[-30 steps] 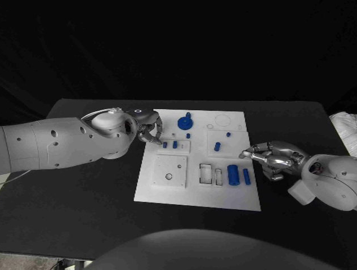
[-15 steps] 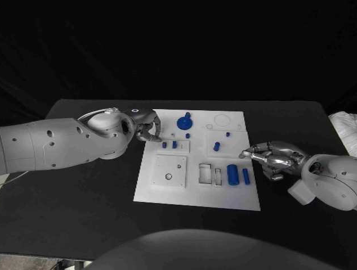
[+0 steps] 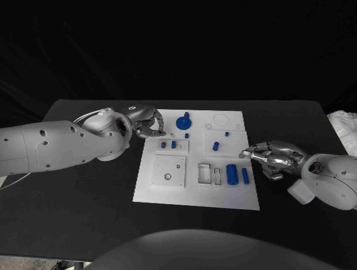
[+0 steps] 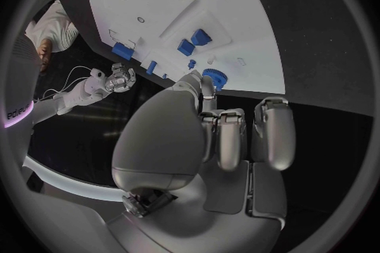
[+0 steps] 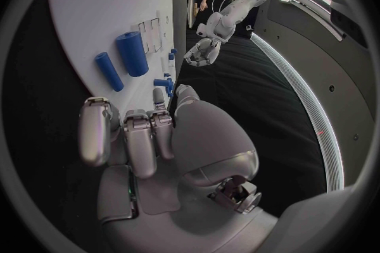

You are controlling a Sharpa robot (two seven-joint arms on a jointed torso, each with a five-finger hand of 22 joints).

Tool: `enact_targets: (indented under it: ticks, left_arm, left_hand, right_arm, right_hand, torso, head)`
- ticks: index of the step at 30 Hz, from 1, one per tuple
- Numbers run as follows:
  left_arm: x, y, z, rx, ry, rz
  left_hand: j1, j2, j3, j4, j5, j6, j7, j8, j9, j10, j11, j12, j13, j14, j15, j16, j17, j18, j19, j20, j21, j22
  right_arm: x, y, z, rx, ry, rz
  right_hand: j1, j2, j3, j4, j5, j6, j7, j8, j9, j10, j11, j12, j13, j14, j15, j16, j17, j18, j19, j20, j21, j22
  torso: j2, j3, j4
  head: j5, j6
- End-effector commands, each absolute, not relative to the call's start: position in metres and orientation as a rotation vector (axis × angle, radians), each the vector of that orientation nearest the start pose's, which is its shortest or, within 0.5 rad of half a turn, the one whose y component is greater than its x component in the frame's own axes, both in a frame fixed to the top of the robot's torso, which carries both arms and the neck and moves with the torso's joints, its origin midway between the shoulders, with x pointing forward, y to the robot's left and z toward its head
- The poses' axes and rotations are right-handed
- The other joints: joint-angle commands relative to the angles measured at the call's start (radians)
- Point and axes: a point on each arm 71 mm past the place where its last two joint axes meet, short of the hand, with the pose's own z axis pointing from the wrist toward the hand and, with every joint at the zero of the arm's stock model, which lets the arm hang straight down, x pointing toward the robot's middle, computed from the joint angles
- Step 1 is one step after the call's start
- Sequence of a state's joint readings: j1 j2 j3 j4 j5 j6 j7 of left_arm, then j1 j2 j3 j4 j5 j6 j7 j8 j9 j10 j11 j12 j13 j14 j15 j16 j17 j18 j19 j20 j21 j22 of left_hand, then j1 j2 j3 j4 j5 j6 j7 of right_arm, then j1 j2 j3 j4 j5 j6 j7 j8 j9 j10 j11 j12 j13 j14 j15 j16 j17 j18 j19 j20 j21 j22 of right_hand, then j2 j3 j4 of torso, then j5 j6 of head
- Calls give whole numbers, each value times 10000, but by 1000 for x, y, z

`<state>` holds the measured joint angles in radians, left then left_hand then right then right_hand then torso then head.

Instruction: Assemble the parts on the task board

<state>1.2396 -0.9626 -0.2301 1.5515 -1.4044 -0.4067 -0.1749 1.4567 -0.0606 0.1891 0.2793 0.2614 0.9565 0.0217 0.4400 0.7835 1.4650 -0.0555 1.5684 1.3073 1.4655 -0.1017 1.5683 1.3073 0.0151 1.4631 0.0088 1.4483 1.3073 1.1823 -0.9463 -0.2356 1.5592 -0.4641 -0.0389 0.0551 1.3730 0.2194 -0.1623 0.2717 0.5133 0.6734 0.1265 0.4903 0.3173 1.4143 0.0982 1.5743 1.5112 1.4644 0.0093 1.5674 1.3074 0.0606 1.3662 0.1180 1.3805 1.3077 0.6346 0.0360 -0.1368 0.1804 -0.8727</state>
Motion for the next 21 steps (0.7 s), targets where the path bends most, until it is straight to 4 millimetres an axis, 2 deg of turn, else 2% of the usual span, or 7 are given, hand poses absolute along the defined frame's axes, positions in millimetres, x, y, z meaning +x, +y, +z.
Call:
enact_targets:
  ticks: [1,4,5,7,9,12,21]
  left_arm:
    - [459,256,-221,235,17044,-5581]
    - [458,252,-220,356,16962,-5739]
    - [458,250,-220,429,16918,-5802]
    - [459,245,-219,627,16803,-5916]
    - [461,238,-217,911,16638,-6032]
    - [465,228,-216,1407,16472,-6077]
    - [476,200,-216,2877,16412,-5709]
  left_hand:
    - [486,-155,232,-17,4,113,29,-303,-351,602,105,-395,2202,1053,84,25,2635,156,483,72,-84,2230]
    - [990,-220,616,-42,-631,125,252,-798,-862,-1051,276,-2423,323,1053,210,25,2635,180,400,175,-235,2188]
    - [1086,-296,754,-9,-800,145,311,-993,-1065,-1976,393,-3905,-960,836,256,-423,2198,188,365,244,-295,2172]
    - [1139,-483,1127,118,-948,-118,658,-1614,-1606,-4283,523,-8270,-4528,132,488,-1861,866,205,312,351,-374,2152]
    - [1039,-876,1358,99,-1035,-294,866,-2226,-2215,-4463,743,-9925,-5872,-87,673,-2472,311,236,226,495,-522,2107]
    - [785,-1183,1446,98,-1149,-478,976,-2798,-2816,-5744,1161,-11521,-7015,-206,829,-2792,9,317,17,662,-906,1992]
    - [685,-1340,942,15,-1441,-523,728,-3737,-4229,-6318,1102,-12993,-9056,-295,652,-3597,-969,350,35,630,-949,1981]
  right_arm:
    - [428,-235,-271,7340,21700,11966]
    - [428,-235,-271,7333,21687,11980]
    - [428,-235,-271,7332,21682,11982]
    - [427,-235,-271,7332,21681,11984]
    - [427,-235,-271,7332,21686,11985]
    - [427,-235,-271,7326,21700,11995]
    - [427,-233,-271,7275,21782,12056]
  right_hand:
    - [165,52,40,0,57,-56,4,-38,-9,1564,-498,-35,596,1063,-70,34,2634,-30,69,-21,29,1868]
    - [165,52,40,0,57,-56,4,-38,-9,1564,-498,-35,596,1063,-70,34,2634,-30,69,-21,29,1868]
    - [165,52,40,0,57,-56,4,-38,-9,1564,-498,-35,596,1063,-70,34,2634,-30,69,-21,29,1868]
    - [165,52,40,0,57,-56,4,-38,-9,1564,-498,-35,596,1063,-70,34,2634,-30,69,-21,29,1868]
    - [165,52,40,0,57,-56,4,-38,-9,1564,-498,-35,596,1063,-70,34,2634,-30,69,-21,29,1868]
    - [165,52,40,0,57,-56,4,-38,-9,1564,-498,-35,596,1063,-70,34,2634,-30,69,-21,29,1868]
    - [163,46,46,3,59,-47,9,-33,-7,1564,-495,-35,596,1063,-71,34,2634,-30,72,-21,31,1869]
  torso:
    - [7,10,-16]
    - [22,3,-23]
    - [21,-1,-19]
    - [27,0,-19]
    - [18,2,-13]
    - [22,2,-8]
    - [18,-1,-18]
  head:
    - [-57,1]
    - [-86,1]
    - [-101,1]
    - [-111,1]
    - [-118,1]
    - [-111,1]
    - [-90,1]
